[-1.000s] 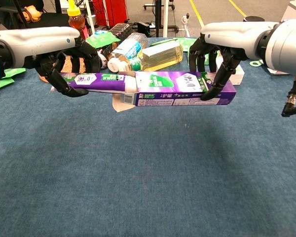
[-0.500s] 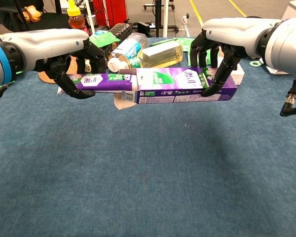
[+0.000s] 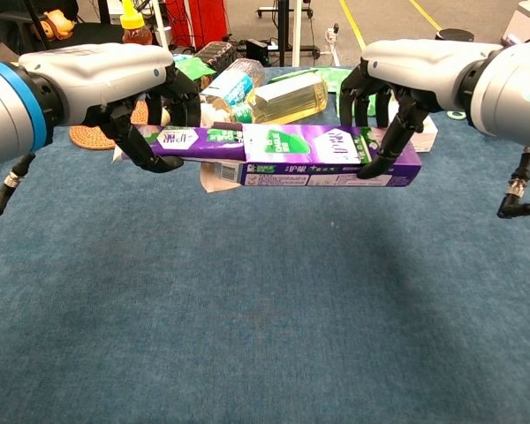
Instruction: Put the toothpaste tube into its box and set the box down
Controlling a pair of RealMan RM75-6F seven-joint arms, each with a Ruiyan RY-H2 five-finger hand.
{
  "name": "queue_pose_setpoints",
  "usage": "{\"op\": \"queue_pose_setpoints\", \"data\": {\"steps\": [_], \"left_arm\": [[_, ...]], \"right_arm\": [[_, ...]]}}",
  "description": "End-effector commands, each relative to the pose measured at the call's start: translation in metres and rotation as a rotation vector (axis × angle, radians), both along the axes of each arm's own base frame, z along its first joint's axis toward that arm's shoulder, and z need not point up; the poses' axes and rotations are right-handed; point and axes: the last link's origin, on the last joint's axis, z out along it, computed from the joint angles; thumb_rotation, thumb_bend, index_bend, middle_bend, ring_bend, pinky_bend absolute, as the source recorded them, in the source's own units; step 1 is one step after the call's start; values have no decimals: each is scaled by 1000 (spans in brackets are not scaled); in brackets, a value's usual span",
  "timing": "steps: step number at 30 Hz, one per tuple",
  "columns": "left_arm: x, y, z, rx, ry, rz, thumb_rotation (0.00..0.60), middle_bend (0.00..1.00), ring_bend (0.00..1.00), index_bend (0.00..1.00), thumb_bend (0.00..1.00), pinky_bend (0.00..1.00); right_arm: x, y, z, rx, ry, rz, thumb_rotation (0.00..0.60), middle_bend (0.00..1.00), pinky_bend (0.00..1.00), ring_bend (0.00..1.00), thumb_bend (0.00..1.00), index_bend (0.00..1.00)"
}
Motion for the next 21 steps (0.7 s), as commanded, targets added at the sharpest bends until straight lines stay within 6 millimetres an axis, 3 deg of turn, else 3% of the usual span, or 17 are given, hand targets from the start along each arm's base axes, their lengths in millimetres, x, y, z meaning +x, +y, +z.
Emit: {"op": "queue_pose_setpoints", "data": {"steps": [1,12,21], "left_arm": [[2,-1,-4,29,15,3,600,443,463,521,333,672],[6,-4,-3,38,-26,27,600,439,455,520,297,621],[9,-3,2,48,-71,8,600,286,389,327,290,596]], "right_arm": [[-1,0,0,1,-14,-17,600,590,642,577,324,494],[-4,-4,2,18,-98,-65,600,595,646,580,329,500],[-10,-2,4,62,-166,-83,600,606,646,580,331,507]]}}
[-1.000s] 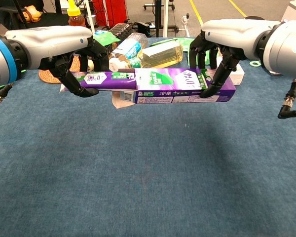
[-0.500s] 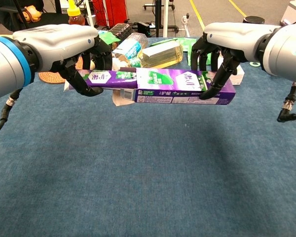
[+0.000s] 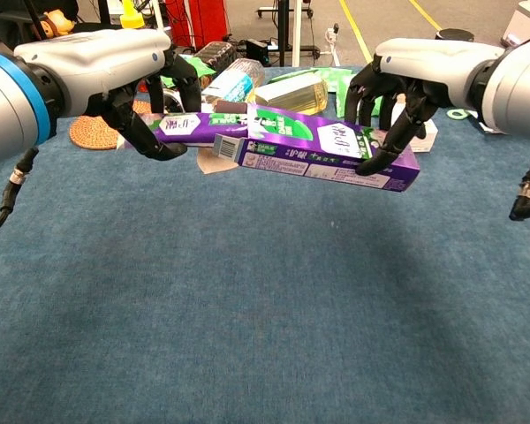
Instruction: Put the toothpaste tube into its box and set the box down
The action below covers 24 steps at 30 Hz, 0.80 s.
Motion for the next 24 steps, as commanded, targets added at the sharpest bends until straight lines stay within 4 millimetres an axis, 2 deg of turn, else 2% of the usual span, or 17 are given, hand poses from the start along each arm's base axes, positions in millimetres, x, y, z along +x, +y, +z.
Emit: {"op": "queue_pose_setpoints", "data": {"steps": [1,8,14,19,24], "left_arm": [[2,0,1,0,-16,-7,600,280,389,325,290,596],[8,-2,6,4,-54,-30,600,265,385,319,287,596],[22,-6,18,14,-191,-114,600,210,337,244,273,592],[30,-8,30,35,-274,-170,600,204,330,227,263,587],[32,-8,51,78,-326,-182,600,202,329,227,262,586]], "right_arm": [[-2,1,0,18,-21,-5,600,606,646,580,331,507],[-9,0,-2,27,-37,-23,600,607,646,580,332,508],[-14,-1,-3,46,-86,-49,600,609,645,580,336,509],[-18,-2,-4,59,-133,-67,600,612,647,583,346,513],[-23,-5,-2,91,-261,-134,600,614,649,585,353,517]]}}
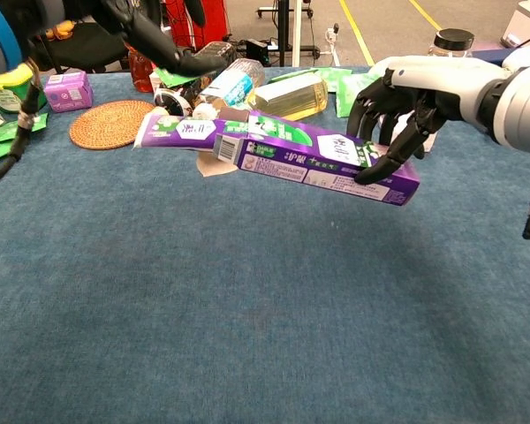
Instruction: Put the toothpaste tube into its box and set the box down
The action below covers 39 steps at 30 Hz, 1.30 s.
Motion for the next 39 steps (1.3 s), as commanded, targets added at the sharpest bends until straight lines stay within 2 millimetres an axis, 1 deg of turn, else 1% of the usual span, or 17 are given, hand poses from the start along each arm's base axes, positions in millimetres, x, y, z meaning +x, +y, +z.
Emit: {"op": "queue_pose_setpoints", "data": {"steps": [1,6,10,19,21,24,31,37,39], "left_arm": [[-3,3,20,40,-44,22,600,202,329,227,262,586],[-18,12,45,77,-65,67,600,202,330,226,263,586],[-31,20,64,104,-90,106,600,202,330,227,263,586],[-50,30,92,141,-128,154,600,202,327,227,260,586],[-55,32,103,159,-146,162,600,201,327,227,261,586],[-58,32,112,170,-155,165,600,201,327,227,261,586],[-63,32,121,183,-160,173,600,201,327,227,261,586],[-67,33,120,175,-157,181,600,201,327,227,260,585],[-68,33,118,169,-150,181,600,201,327,226,261,585]], "right_arm": [[-2,-4,5,31,-146,-70,600,614,649,585,353,518],[-4,-9,17,61,-285,-77,600,614,649,584,353,518],[-7,-12,21,69,-381,-76,600,615,648,583,355,518],[-15,-16,18,51,-521,-37,600,614,647,579,356,522],[-17,-18,17,39,-595,-45,600,615,645,579,358,524],[-20,-20,18,25,-683,-45,600,616,645,579,358,526],[-33,-26,14,-4,-720,-50,600,616,644,580,370,528],[-40,-30,16,-18,-660,-43,600,616,644,580,371,528],[-45,-31,17,-31,-561,-1,600,616,644,579,372,528]]}}
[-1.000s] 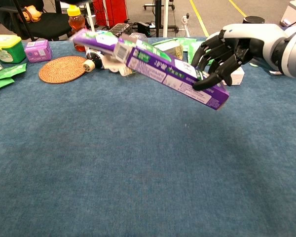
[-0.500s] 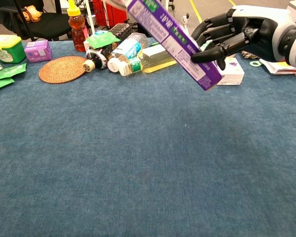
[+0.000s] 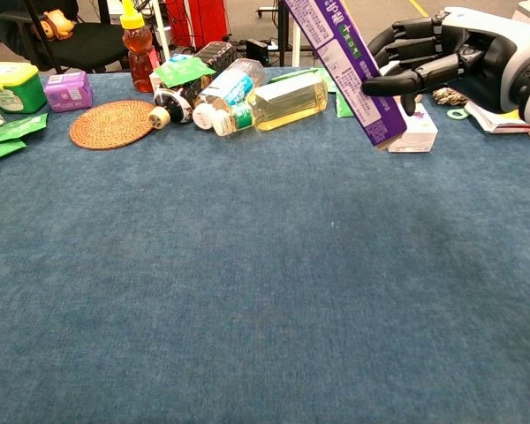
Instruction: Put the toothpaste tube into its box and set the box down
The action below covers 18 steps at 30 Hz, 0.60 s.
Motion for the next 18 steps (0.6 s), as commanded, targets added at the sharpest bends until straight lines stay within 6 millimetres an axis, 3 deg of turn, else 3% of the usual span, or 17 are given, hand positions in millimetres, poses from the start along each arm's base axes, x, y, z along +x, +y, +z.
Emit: {"op": "queue_pose_setpoints", "data": {"steps": [1,12,18], "left_arm": [[-1,0,-2,-6,8,0,600,201,327,226,262,585],[-18,0,-14,-33,58,27,600,198,326,227,260,586],[-24,1,-17,-40,65,35,600,198,325,227,260,586]], "right_arm": [[-6,-2,3,-36,147,51,600,616,644,579,373,528],[-13,1,-1,-114,631,260,600,615,644,576,389,528],[-14,1,-11,-138,771,298,600,615,644,576,389,528]]}}
